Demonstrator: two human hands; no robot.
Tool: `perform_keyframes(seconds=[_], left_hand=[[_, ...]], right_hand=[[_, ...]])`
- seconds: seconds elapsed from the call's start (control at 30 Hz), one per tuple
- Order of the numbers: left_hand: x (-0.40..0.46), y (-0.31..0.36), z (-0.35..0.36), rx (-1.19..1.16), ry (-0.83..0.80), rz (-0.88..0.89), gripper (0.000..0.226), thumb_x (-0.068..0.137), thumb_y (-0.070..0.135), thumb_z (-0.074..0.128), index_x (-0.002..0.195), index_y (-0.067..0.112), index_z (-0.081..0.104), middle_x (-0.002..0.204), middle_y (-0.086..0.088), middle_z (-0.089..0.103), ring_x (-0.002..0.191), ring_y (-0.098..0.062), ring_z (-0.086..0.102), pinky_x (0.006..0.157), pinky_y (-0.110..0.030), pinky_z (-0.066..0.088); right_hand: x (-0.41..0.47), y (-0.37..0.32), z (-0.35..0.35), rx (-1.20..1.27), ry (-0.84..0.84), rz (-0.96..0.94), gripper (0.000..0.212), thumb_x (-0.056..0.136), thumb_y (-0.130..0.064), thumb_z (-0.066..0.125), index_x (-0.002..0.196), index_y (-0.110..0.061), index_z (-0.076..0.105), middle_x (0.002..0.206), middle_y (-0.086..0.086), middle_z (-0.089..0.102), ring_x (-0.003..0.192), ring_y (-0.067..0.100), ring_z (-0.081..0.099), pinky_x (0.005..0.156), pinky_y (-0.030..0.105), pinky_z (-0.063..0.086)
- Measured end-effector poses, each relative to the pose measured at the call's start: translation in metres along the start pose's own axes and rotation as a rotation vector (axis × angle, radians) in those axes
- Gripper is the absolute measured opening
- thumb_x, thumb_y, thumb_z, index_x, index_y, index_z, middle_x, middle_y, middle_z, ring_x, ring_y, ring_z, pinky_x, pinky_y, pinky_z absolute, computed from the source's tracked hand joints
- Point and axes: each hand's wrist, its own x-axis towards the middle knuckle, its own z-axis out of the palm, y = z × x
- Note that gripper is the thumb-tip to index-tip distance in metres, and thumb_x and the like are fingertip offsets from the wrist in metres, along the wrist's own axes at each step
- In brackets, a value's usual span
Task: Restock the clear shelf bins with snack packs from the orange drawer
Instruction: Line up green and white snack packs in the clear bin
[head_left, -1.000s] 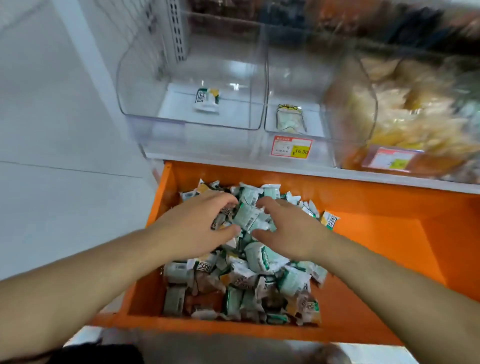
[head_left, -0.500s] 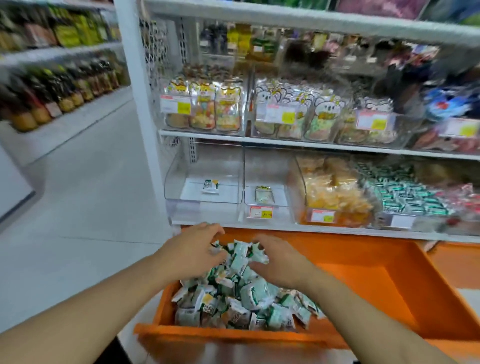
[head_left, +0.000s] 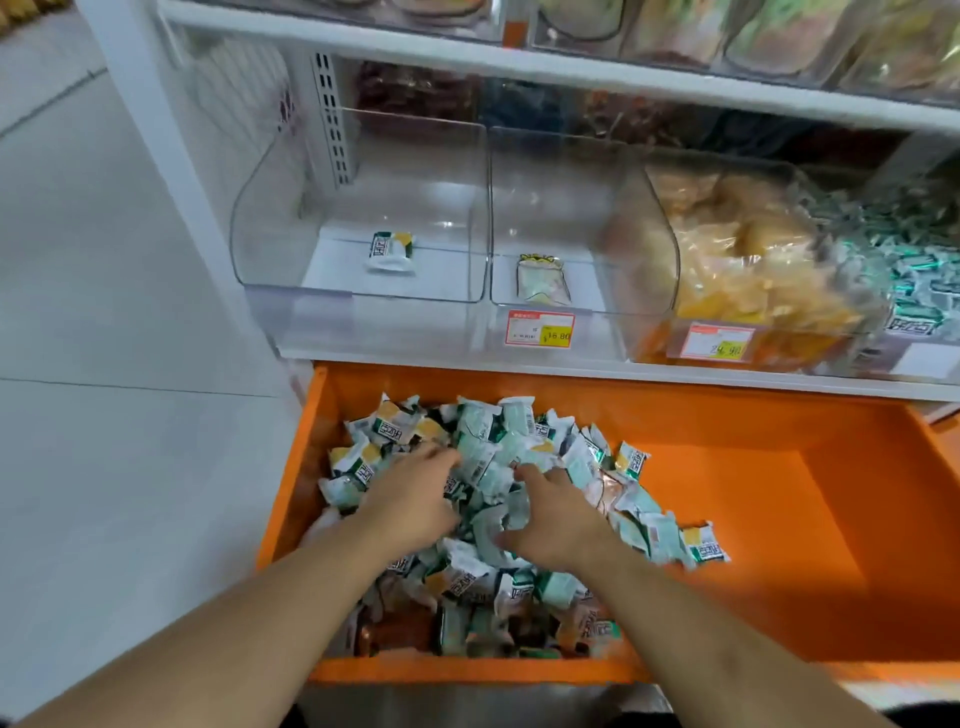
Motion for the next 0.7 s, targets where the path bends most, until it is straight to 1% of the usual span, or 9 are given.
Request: perform_keyframes(seconds=[0.07,0.13,0.3,0.37,0.43,0.5,0.53,0.6,0.7], left_hand=[[0.014,-0.007,0.015,0.005,-0.021,-0.033,0.065,0.088,0.022,0.078,0.145,0.036,0.05,0.15,0.005,0.045,0.123,-0.018,0.056,0.102,-0.037,0.052],[0.022,-0.012,0.027,0.017,-0.024,-0.07,0.068,0.088,0.024,0.08,0.147,0.032,0.049,0.148,0.001,0.045,0.123,-0.02,0.057,0.102,-0.036,0.051],[0.026,-0.018,0.04,-0.028,0.001,-0.096,0.067,0.086,0.022,0.08,0.144,0.029,0.048,0.144,-0.002,0.044,0.116,-0.021,0.061,0.095,-0.036,0.054],[0.024,-0.019,0.036,-0.095,0.001,-0.133,0.063,0.08,0.024,0.082,0.136,0.031,0.053,0.138,0.0,0.047,0.102,-0.018,0.064,0.086,-0.033,0.055],[0.02,-0.02,0.029,-0.188,-0.004,-0.167,0.057,0.075,0.027,0.084,0.123,0.033,0.056,0.127,0.004,0.056,0.092,-0.012,0.065,0.078,-0.034,0.059],[0.014,-0.02,0.023,-0.316,-0.02,-0.192,0.052,0.073,0.029,0.085,0.117,0.032,0.057,0.116,0.009,0.062,0.094,-0.01,0.068,0.076,-0.037,0.062],[0.009,-0.02,0.018,-0.373,-0.03,-0.205,0.051,0.074,0.03,0.085,0.117,0.032,0.058,0.113,0.011,0.06,0.095,-0.009,0.067,0.075,-0.035,0.062],[0.001,-0.019,0.006,-0.455,-0.055,-0.221,0.05,0.078,0.03,0.083,0.122,0.033,0.058,0.118,0.011,0.058,0.1,-0.009,0.063,0.078,-0.029,0.057],[-0.012,-0.013,-0.022,-0.578,-0.079,-0.194,0.05,0.078,0.029,0.083,0.122,0.037,0.061,0.142,0.004,0.058,0.119,-0.011,0.058,0.096,-0.032,0.054]], right_hand=[[0.012,0.006,0.016,-0.019,-0.005,0.07,0.105,0.077,-0.067,0.078,0.159,-0.032,0.024,0.152,0.01,0.033,0.129,0.036,0.055,0.1,0.049,0.056],[0.019,0.009,0.027,-0.018,-0.01,0.102,0.105,0.076,-0.069,0.078,0.158,-0.034,0.023,0.151,0.01,0.032,0.128,0.037,0.054,0.1,0.05,0.056],[0.027,0.006,0.035,-0.007,0.033,0.029,0.081,0.081,-0.053,0.082,0.143,-0.029,0.036,0.139,0.006,0.039,0.103,0.029,0.061,0.081,0.041,0.059],[0.026,0.002,0.032,0.032,0.034,-0.005,0.073,0.078,-0.049,0.084,0.132,-0.032,0.039,0.126,0.003,0.045,0.094,0.024,0.06,0.074,0.039,0.057],[0.024,-0.002,0.027,0.107,0.027,-0.017,0.065,0.077,-0.043,0.086,0.12,-0.035,0.038,0.105,0.002,0.056,0.081,0.019,0.061,0.062,0.036,0.053],[0.018,-0.006,0.019,0.2,0.02,-0.012,0.061,0.077,-0.036,0.086,0.114,-0.033,0.037,0.081,0.006,0.066,0.063,0.016,0.062,0.054,0.037,0.049],[0.013,-0.009,0.014,0.254,0.015,-0.011,0.06,0.078,-0.034,0.086,0.115,-0.032,0.038,0.075,0.007,0.067,0.057,0.015,0.061,0.052,0.036,0.048],[0.004,-0.015,0.0,0.336,0.022,-0.021,0.062,0.079,-0.033,0.087,0.118,-0.031,0.039,0.072,0.004,0.066,0.054,0.013,0.059,0.05,0.034,0.047],[-0.014,-0.028,-0.033,0.42,0.046,-0.072,0.063,0.08,-0.035,0.088,0.124,-0.032,0.043,0.076,0.0,0.064,0.052,0.008,0.057,0.049,0.028,0.046]])
